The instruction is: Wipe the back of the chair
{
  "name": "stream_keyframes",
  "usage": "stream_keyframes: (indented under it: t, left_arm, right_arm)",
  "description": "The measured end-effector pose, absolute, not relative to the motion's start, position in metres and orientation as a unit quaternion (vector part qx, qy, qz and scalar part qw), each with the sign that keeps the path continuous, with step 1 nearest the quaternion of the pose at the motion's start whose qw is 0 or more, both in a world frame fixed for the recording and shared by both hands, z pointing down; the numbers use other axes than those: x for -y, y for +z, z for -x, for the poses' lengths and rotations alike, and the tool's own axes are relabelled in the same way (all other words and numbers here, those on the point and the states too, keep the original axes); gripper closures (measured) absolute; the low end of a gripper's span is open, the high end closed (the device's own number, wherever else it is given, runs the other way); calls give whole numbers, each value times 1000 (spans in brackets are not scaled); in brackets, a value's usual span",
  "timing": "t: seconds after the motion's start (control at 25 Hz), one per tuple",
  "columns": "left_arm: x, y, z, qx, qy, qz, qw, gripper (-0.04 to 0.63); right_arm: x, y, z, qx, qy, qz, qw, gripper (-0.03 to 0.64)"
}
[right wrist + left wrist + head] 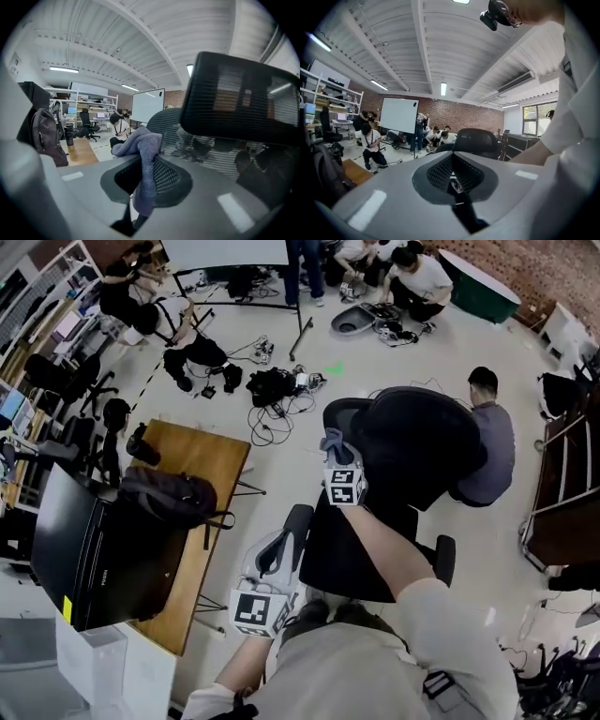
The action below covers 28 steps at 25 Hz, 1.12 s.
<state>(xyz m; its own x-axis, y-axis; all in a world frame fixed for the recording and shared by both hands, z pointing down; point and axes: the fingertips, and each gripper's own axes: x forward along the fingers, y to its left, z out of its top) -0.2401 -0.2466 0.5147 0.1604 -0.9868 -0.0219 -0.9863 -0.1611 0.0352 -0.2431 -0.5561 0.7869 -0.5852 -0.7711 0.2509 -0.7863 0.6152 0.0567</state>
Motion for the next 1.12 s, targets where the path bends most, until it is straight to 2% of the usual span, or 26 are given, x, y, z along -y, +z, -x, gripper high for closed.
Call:
stream_keyframes:
  t: [0.24, 0.48, 0.64, 0.96, 1.12]
  left_arm:
    - [229, 565, 255, 686, 4, -726, 52, 578]
    - [242, 521, 245, 659, 0, -751, 39, 578]
    - [264, 529, 226, 617, -7, -786, 36, 578]
    - [278, 541, 149, 526, -12, -850, 29, 578]
    - [277, 551, 125, 510, -7, -860, 29, 578]
  right_arm:
    - [592, 826, 243, 881, 38, -448, 146, 568]
    - [590, 799, 180, 858, 53, -492, 138, 568]
    - [592, 807, 93, 823, 53, -550, 134, 568]
    - [579, 826, -140, 720, 88, -676, 131, 568]
    - [573, 833, -182, 710, 89, -686, 136, 568]
